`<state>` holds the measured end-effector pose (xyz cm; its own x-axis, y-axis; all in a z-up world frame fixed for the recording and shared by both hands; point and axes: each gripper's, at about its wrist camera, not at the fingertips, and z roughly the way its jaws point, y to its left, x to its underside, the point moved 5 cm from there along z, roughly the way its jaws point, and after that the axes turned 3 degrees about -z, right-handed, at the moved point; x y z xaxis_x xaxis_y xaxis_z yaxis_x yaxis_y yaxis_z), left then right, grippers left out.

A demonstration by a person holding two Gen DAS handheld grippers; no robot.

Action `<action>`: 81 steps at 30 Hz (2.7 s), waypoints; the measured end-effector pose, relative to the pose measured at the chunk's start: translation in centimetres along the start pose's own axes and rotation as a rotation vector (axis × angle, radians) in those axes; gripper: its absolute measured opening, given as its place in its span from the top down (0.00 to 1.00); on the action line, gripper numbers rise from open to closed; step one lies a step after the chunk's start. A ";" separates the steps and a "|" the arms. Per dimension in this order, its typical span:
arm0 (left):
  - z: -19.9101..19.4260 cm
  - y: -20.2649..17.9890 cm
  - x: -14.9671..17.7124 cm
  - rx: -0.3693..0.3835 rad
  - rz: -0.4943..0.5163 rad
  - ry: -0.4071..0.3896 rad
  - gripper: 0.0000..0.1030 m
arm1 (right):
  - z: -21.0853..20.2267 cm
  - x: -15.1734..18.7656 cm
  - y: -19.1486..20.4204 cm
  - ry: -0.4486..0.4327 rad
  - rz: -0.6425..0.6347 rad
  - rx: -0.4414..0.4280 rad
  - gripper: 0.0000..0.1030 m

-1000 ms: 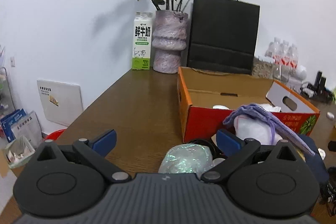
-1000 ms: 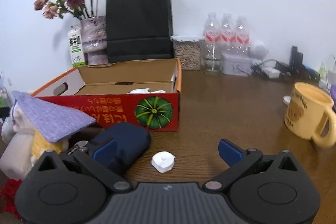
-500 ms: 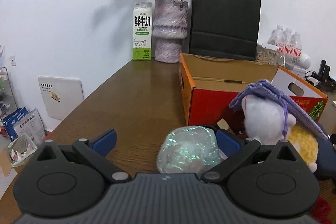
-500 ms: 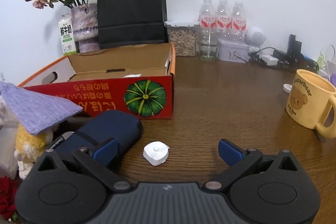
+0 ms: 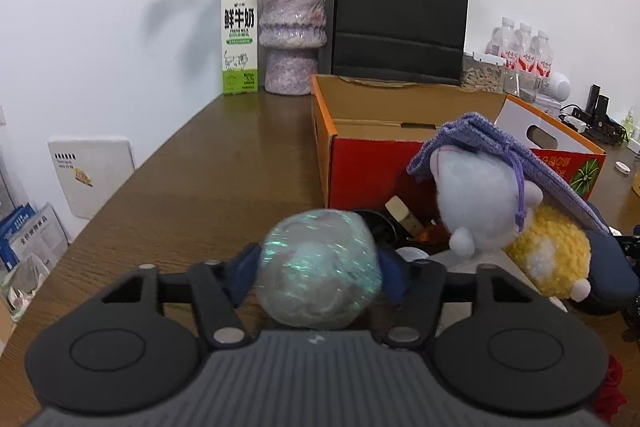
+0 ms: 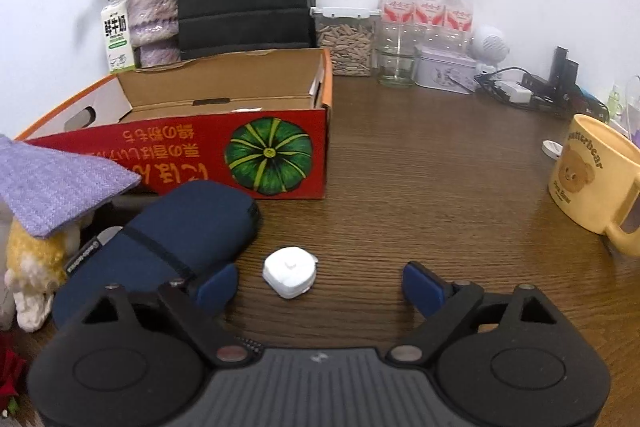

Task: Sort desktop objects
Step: 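Grasp the iridescent plastic bag with the left tool while the right grasps the earbud case, then carry bag and earbud case into the box and open both tools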

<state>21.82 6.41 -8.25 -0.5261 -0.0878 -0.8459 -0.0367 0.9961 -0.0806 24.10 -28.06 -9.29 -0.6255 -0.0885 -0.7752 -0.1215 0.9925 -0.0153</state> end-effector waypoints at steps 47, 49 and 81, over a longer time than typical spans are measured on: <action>-3.4 -2.5 -10.6 0.059 -0.085 -0.243 0.61 | -5.0 -9.7 2.8 -0.348 -0.006 -0.125 0.74; -3.1 -3.8 -11.8 0.076 -0.070 -0.259 0.61 | -4.8 -10.9 3.6 -0.355 -0.011 -0.130 0.74; 10.1 -9.1 -11.0 0.070 -0.023 0.111 0.56 | 7.0 -13.6 8.5 -0.082 -0.051 -0.131 0.74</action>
<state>36.54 -1.77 -3.51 -0.6171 -0.1048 -0.7799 0.0078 0.9902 -0.1393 36.94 -17.81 -3.33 -0.5520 -0.1258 -0.8243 -0.2544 0.9668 0.0228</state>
